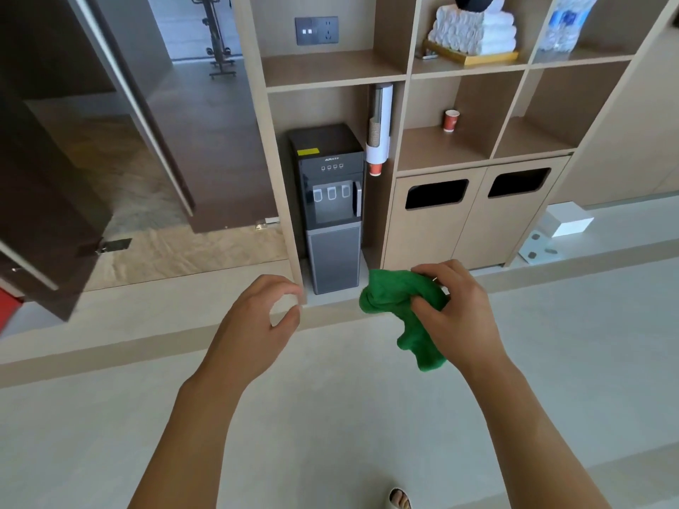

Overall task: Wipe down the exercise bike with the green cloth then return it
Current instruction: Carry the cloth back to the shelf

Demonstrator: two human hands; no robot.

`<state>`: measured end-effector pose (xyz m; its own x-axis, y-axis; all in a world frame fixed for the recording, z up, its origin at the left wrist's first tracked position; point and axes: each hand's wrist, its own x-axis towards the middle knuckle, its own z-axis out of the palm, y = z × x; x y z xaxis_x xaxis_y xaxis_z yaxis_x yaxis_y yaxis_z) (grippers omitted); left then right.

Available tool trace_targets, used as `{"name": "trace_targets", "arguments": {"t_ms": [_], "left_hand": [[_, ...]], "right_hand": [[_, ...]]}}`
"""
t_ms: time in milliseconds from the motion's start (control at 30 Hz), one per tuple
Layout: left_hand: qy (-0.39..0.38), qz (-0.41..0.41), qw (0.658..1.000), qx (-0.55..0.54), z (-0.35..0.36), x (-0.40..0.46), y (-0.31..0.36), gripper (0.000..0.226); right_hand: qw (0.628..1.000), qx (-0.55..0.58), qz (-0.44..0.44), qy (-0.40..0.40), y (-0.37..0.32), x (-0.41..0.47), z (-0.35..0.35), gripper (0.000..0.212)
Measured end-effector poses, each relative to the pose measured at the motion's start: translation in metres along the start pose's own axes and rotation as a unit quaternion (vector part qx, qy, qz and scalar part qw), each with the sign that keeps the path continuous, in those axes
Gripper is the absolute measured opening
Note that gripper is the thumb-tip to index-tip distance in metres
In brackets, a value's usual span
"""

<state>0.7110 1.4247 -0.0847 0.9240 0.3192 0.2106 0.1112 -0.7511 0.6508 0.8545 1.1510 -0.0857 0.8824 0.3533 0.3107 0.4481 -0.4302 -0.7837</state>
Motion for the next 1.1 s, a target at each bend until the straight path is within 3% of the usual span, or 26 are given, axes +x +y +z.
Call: {"name": "trace_targets", "arguments": {"t_ms": [500,1100], "left_hand": [[0.035,-0.051,0.998,0.008,0.054,0.119,0.023,0.021],[0.038,-0.027,0.999,-0.002,0.031,0.375,-0.028,0.024]], "right_hand": [[0.997,0.047,-0.019,-0.064,0.083,0.139,-0.015,0.038],[0.999,-0.012,-0.029,-0.028,0.089,0.368,0.044,0.04]]}}
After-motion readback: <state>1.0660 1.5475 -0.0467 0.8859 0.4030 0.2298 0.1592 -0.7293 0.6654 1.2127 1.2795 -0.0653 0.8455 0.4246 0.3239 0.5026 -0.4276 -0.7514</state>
